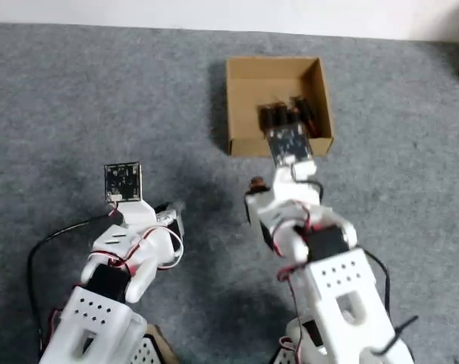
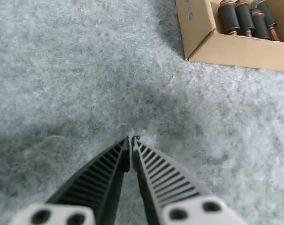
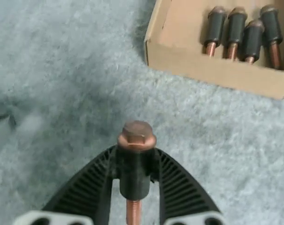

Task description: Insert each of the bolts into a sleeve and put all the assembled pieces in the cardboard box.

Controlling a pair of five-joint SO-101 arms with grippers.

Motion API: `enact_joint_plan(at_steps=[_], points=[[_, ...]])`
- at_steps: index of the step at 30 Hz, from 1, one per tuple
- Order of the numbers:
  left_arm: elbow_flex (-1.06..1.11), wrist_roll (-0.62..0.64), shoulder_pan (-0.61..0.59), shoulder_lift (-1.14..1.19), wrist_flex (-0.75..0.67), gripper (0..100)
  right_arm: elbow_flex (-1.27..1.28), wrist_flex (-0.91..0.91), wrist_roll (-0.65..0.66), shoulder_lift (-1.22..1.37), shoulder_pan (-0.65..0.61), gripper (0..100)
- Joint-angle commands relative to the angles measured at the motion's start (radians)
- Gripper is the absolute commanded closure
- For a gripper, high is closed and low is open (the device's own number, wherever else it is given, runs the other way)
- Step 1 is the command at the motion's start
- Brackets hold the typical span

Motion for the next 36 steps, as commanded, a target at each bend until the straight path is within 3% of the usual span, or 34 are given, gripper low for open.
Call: enact_joint_plan(at_steps=[1,8,16,36], points=[[0.005,-0.031,-0.007,-0.004,-0.043,97,-0.151,-0.042,0.012,0.094,0.021,99.5],[0.074,-0.054,-0.007,-0.004,-0.160,97,-0.306,-0.045,0.011,0.271,0.021,99.5],[0.076,-0.054,-0.007,-0.004,-0.163,97,-0.455,-0.047,0.008,0.443,0.036,99.5],[0.076,-0.055,-0.007,-0.004,-0.161,97,-1.101,-0.045,0.015,1.046,0.111,99.5]])
